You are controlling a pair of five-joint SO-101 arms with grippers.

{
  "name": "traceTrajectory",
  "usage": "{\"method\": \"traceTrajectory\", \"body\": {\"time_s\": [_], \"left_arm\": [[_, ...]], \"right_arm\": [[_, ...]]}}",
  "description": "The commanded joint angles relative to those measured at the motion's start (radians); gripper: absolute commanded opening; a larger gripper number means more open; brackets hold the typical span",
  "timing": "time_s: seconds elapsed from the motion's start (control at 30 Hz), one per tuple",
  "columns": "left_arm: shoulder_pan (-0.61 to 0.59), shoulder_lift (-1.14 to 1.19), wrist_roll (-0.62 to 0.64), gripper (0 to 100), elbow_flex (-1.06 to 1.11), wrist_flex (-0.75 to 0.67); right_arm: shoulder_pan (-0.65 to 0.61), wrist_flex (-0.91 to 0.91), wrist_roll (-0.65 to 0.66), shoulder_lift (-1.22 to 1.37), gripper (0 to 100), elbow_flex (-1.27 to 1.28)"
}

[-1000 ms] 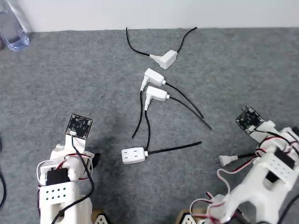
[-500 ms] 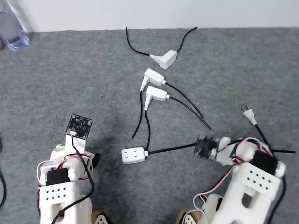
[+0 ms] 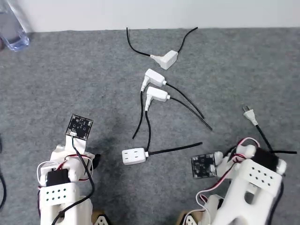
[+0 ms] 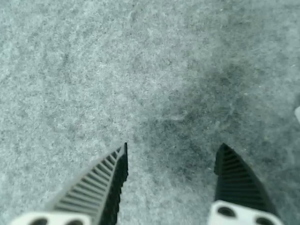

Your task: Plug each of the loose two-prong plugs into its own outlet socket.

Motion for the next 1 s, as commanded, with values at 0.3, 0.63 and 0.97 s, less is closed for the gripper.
{"method": "traceTrajectory", "body": {"time_s": [0.3, 0.63, 0.97], "left_arm": [[0.008, -0.014, -0.008, 28, -0.005, -0.029], [0.008, -0.014, -0.005, 28, -0.005, -0.032], [0.008, -0.014, -0.005, 28, -0.005, -0.032]], "right_arm": [[0.045, -0.401, 0.158, 0.005, 20.8, 0.226], [-0.047, -0.535, 0.078, 0.059, 20.8, 0.219], [-0.039, -0.544, 0.041, 0.403, 20.6, 0.015]]}}
